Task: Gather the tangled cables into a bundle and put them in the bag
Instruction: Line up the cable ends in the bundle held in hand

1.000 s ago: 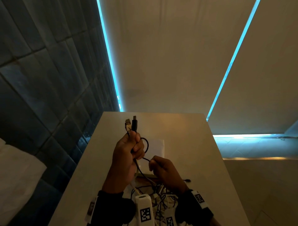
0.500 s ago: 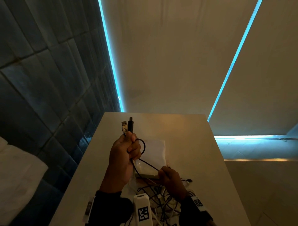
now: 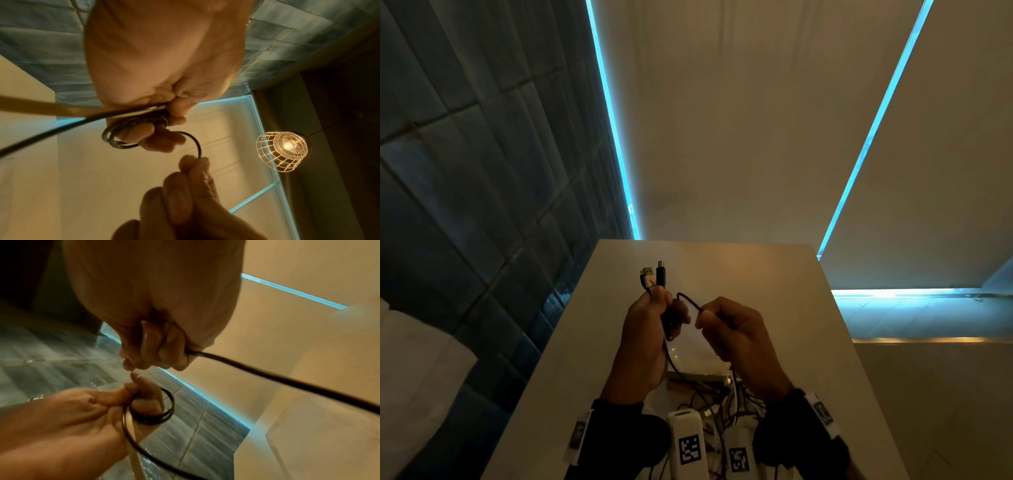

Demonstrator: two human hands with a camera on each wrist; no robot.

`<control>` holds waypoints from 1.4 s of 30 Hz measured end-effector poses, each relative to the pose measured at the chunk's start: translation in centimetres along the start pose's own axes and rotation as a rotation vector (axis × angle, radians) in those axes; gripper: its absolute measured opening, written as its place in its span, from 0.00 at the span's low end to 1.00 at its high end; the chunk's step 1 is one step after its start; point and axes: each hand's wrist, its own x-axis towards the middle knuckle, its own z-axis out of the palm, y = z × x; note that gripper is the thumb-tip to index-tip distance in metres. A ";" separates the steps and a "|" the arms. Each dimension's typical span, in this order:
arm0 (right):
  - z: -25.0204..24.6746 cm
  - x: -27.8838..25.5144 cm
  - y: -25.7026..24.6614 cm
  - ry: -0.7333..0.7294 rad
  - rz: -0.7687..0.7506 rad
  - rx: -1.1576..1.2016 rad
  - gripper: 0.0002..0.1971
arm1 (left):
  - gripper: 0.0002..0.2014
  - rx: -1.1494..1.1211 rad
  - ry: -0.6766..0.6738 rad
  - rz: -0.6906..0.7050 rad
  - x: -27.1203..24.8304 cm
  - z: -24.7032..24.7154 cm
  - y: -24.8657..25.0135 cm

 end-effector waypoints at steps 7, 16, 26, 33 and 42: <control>0.4 -0.4 1.4 -0.140 0.102 -0.017 0.13 | 0.16 -0.339 -0.101 -0.053 -0.3 -0.1 0.9; -0.7 -1.0 5.9 -0.127 0.157 -0.141 0.14 | 0.16 -0.400 -0.158 0.041 -0.7 0.0 1.2; -1.6 -1.8 9.7 -0.045 0.176 -0.255 0.16 | 0.14 -0.413 -0.195 0.026 -1.1 -0.4 1.1; -2.2 -2.8 13.1 0.016 0.222 -0.363 0.18 | 0.12 -0.466 -0.224 0.051 -1.2 -0.5 1.3; -2.4 -2.0 11.4 0.172 0.304 -0.298 0.18 | 0.16 -0.317 -0.159 0.043 -1.3 -0.2 1.3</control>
